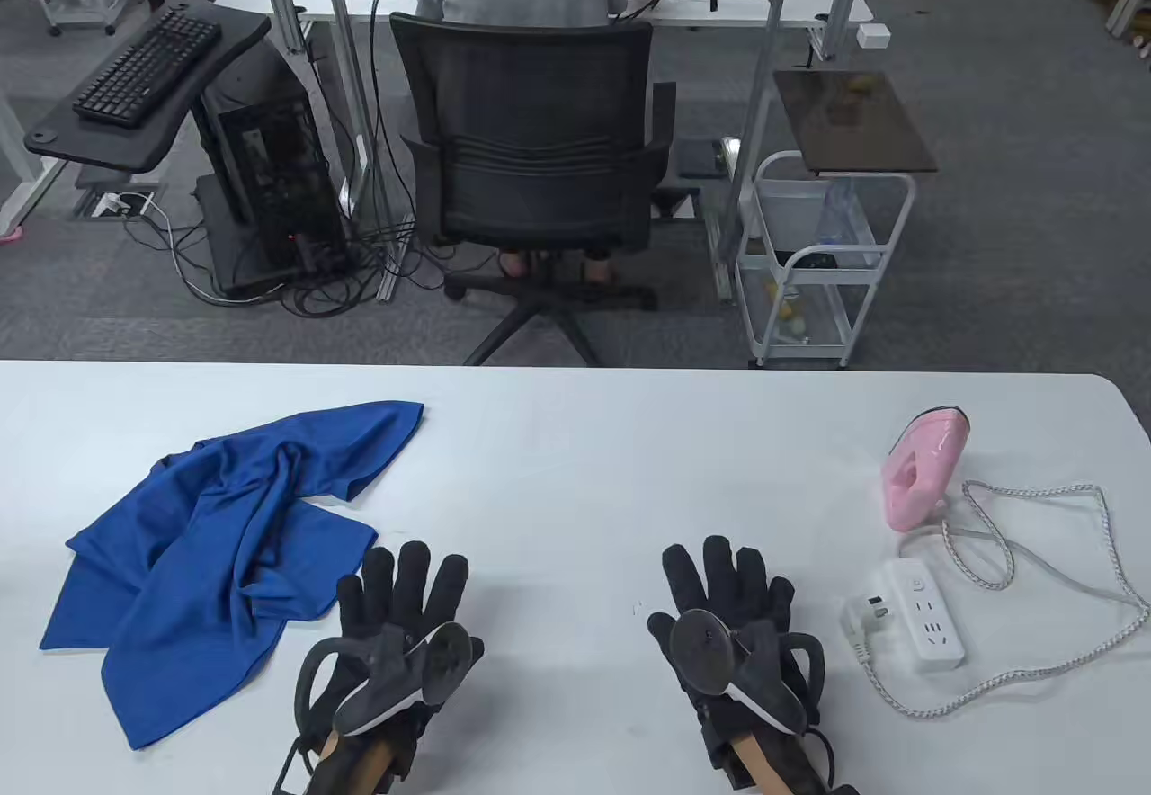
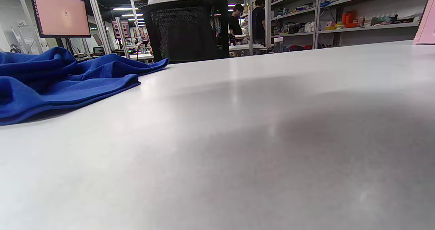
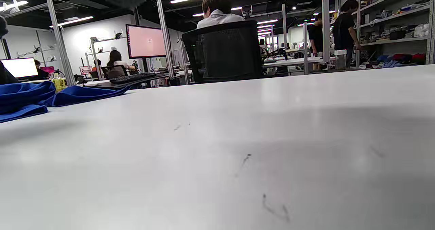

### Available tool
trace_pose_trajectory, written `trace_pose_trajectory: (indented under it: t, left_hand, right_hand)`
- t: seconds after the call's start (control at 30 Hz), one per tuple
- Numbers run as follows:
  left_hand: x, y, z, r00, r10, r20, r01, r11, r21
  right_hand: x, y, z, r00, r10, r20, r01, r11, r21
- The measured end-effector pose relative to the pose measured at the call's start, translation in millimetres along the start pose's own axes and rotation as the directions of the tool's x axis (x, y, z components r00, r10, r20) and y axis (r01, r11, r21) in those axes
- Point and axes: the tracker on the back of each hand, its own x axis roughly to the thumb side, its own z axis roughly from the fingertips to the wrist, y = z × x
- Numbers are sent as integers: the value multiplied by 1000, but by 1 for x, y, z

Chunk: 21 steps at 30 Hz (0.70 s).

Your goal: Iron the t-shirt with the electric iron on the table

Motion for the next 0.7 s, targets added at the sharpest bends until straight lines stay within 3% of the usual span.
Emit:
trace_pose_trajectory:
  t: [0.43, 0.6, 0.7]
  left_hand:
    - [-1, -4, -2, 1000, -7, 1, 7, 1000, -11]
    - [0, -3, -2, 1000, -16, 2, 16, 1000, -8]
    - [0, -4, -2, 1000, -15, 5, 15, 1000, -3]
  right_hand:
    - [0, -4, 1, 999, 37, -13, -38, 999, -30]
    - [-6, -6, 2, 984, 169, -61, -171, 985, -31]
    - [-22, -9, 1, 945, 300, -133, -300, 954, 20]
